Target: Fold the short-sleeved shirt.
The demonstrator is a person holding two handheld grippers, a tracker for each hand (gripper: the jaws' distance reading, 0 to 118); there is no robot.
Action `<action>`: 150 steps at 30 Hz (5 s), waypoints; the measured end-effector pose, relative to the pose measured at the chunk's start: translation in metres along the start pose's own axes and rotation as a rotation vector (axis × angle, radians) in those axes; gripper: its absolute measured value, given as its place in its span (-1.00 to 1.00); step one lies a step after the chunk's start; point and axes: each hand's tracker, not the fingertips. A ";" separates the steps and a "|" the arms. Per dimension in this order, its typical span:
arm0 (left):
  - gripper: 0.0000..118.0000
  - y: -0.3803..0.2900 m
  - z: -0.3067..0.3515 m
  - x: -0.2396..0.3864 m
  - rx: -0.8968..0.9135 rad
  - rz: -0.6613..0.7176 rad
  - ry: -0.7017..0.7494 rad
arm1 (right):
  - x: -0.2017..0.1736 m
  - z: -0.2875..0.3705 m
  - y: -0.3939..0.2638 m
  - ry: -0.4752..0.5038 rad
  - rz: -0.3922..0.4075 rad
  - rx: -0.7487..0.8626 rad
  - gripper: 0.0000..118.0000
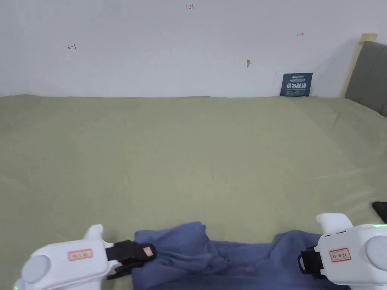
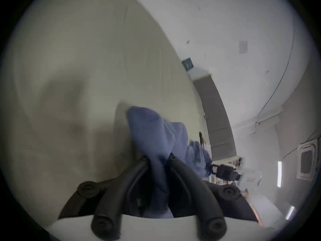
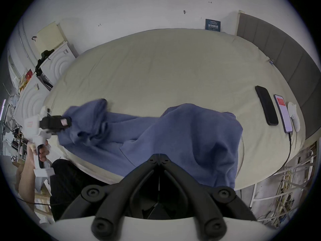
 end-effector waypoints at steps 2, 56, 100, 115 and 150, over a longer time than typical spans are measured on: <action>-0.81 0.012 0.032 0.000 0.017 0.033 0.004 | -0.001 0.001 0.005 -0.004 0.012 0.008 -1.00; -0.98 -0.069 -0.124 0.100 -0.296 -0.027 -0.149 | 0.019 -0.005 0.009 0.045 -0.052 0.018 -1.00; 0.93 0.007 0.002 -0.011 -0.123 -0.086 0.010 | -0.127 -0.102 0.033 0.194 0.077 -0.185 -1.00; 0.54 -0.006 -0.065 0.005 -0.329 -0.089 -0.165 | -0.120 -0.097 0.028 0.217 0.027 -0.167 -1.00; -0.55 0.178 0.171 -0.085 -0.103 -0.190 0.363 | -0.315 -0.123 0.078 0.259 0.187 -0.079 -1.00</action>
